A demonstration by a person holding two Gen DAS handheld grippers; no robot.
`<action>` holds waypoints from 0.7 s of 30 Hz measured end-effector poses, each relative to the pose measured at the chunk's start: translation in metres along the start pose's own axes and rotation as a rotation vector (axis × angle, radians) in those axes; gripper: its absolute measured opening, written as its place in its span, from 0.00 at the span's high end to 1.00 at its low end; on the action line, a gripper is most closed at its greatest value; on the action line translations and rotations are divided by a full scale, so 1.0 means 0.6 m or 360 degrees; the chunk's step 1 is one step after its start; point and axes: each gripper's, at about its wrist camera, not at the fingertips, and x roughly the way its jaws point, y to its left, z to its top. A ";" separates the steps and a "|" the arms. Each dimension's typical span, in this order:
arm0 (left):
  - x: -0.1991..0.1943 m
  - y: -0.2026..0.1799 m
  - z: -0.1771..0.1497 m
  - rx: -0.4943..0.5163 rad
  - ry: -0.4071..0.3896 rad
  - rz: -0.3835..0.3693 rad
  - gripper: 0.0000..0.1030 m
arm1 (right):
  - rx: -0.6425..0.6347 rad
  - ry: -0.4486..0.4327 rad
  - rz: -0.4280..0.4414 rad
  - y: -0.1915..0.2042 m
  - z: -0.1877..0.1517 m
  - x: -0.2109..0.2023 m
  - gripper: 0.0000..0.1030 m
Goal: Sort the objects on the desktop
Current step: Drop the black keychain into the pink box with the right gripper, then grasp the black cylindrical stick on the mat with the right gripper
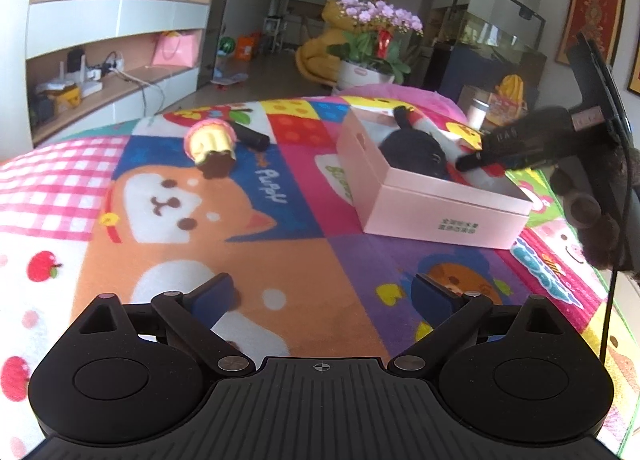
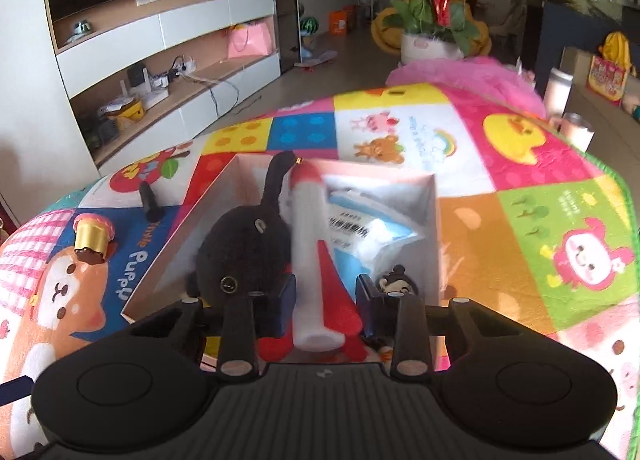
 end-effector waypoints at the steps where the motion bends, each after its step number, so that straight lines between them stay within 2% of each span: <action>1: -0.002 0.005 0.000 -0.0001 -0.0014 0.0027 0.03 | -0.0027 0.0017 0.0004 0.004 -0.001 0.000 0.69; 3: -0.001 0.018 0.002 -0.0012 -0.0042 0.0131 0.01 | -0.0095 0.0016 -0.0060 0.015 -0.005 -0.007 0.69; 6: 0.007 0.046 0.006 -0.0073 -0.0102 0.0315 0.01 | -0.0177 -0.0105 -0.0143 0.041 0.009 -0.038 0.69; 9: 0.010 0.081 0.010 -0.0219 -0.0148 0.0366 0.01 | -0.0217 -0.0173 -0.0033 0.087 0.052 -0.057 0.66; 11: 0.008 0.101 0.009 -0.0296 -0.0186 0.0417 0.01 | -0.0261 -0.0150 0.0071 0.131 0.084 -0.047 0.63; 13: 0.002 0.122 0.008 -0.0390 -0.0219 0.0445 0.01 | -0.0313 -0.0076 0.0161 0.186 0.114 -0.016 0.54; 15: -0.006 0.142 0.008 -0.0480 -0.0260 0.0458 0.00 | -0.0378 0.0027 0.0195 0.243 0.143 0.036 0.53; 18: -0.007 0.163 0.004 -0.0587 -0.0254 0.0433 0.00 | -0.0488 0.0129 0.0176 0.319 0.176 0.122 0.54; 21: -0.005 0.171 0.002 -0.0631 -0.0237 0.0401 0.00 | -0.0518 0.0210 0.0109 0.363 0.194 0.203 0.54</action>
